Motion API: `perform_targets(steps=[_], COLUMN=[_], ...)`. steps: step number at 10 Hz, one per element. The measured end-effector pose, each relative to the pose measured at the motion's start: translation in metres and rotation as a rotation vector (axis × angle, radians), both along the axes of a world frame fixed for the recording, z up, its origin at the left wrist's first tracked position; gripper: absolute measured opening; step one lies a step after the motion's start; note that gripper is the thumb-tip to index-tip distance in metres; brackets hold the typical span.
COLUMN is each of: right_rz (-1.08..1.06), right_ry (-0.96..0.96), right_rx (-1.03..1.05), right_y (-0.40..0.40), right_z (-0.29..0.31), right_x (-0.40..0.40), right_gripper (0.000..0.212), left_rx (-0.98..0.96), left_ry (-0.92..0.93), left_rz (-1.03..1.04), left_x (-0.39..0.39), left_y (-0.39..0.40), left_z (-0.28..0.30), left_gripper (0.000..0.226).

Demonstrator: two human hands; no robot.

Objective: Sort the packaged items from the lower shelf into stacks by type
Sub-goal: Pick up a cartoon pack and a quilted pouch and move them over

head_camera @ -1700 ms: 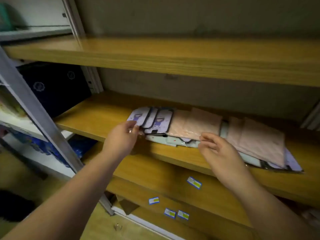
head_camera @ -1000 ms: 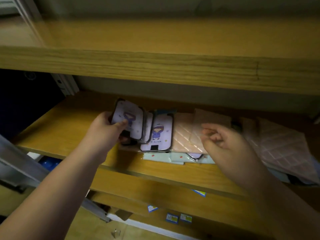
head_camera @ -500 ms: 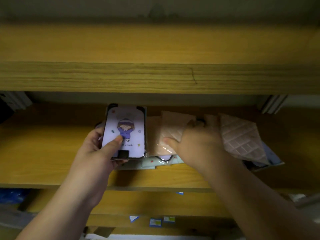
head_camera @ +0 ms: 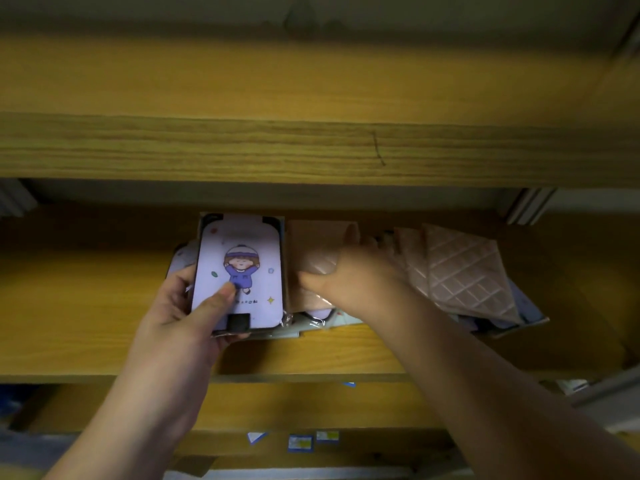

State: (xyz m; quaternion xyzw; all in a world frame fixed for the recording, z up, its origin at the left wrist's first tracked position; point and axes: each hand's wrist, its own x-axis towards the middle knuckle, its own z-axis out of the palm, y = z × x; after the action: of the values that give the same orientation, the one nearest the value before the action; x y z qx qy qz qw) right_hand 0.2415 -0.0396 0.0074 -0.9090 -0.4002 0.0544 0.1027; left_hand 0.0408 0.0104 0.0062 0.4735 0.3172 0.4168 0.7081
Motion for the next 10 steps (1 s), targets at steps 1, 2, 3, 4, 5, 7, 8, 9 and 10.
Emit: perform_targets(steps=[1,2,3,4,5,7,8,9,10], right_rz=[0.001,0.001,-0.037,-0.136,-0.28,-0.134,-0.128,-0.271,-0.114], right_ry=[0.03,0.032,-0.007,0.391,1.048,1.332,1.458,1.453,1.264], right_rx=[0.006,0.013,0.097,0.426,0.716,0.916,0.944,1.043,0.981], right_y=[-0.001,-0.004,-0.006,-0.014,-0.038,-0.141,-0.195,-0.248,-0.291], right_z=[-0.001,0.008,0.013,0.015,0.015,0.026,0.037,0.046,0.047], right_x=[0.003,0.013,0.022,0.028,0.03,0.046,0.044,0.037,0.037], right_gripper=[0.138,0.142,0.125,0.079,0.041,0.037,0.041,0.035,0.016], left_rx=[-0.005,-0.005,-0.023,-0.063,-0.115,-0.096,-0.075,-0.071,-0.078], left_ry=[0.007,0.004,-0.009,-0.027,-0.064,-0.021,0.025,0.052,0.047], left_rz=[0.003,0.013,0.017,0.022,0.036,0.024,-0.004,-0.023,-0.044], left_x=[-0.002,-0.004,-0.006,-0.007,-0.006,0.008,0.018,0.028,0.036], left_y=[-0.001,-0.003,-0.005,-0.007,-0.012,-0.044,-0.075,-0.115,-0.166], left_z=[0.002,0.004,0.005,0.004,0.004,0.01,0.015,0.02,0.026], left_gripper=[0.046,0.051,0.047,0.043,0.04,0.027,0.026,0.027,0.026])
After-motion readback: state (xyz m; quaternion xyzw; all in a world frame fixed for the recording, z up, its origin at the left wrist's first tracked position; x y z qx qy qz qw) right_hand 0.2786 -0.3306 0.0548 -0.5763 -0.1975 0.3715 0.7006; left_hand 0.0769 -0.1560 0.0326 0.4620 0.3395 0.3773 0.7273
